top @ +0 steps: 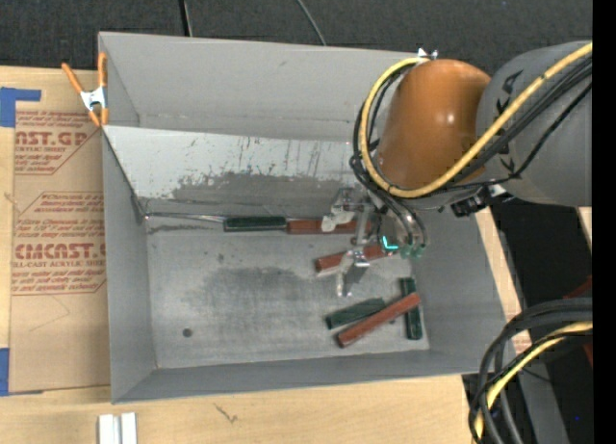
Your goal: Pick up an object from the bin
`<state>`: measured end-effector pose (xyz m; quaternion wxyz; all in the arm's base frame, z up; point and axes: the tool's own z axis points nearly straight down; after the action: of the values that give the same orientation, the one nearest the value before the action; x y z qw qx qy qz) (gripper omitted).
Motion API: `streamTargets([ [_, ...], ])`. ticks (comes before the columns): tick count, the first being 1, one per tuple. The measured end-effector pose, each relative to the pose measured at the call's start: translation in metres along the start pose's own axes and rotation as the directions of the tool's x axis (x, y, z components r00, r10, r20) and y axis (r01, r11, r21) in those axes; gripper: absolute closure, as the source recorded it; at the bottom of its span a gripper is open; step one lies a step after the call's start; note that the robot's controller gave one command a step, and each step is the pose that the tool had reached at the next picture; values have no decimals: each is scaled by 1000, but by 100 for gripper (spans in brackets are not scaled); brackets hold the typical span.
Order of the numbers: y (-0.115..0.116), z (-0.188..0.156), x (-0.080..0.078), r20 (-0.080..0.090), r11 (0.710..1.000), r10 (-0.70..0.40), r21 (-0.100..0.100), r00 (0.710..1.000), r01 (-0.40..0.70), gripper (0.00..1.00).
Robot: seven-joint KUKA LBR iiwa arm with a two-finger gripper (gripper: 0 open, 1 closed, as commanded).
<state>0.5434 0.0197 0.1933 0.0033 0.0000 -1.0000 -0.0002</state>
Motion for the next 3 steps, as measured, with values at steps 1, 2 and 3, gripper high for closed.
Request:
streamTargets([
  [1, 0, -4, -2, 8, 1000, 0, 0, 1000, 0, 0],
  [2, -22, 46, 2, 14, 998, -60, 1, 998, 60, 0],
  [3, -35, 86, -2, 7, 969, -248, 2, 969, 248, 0],
])
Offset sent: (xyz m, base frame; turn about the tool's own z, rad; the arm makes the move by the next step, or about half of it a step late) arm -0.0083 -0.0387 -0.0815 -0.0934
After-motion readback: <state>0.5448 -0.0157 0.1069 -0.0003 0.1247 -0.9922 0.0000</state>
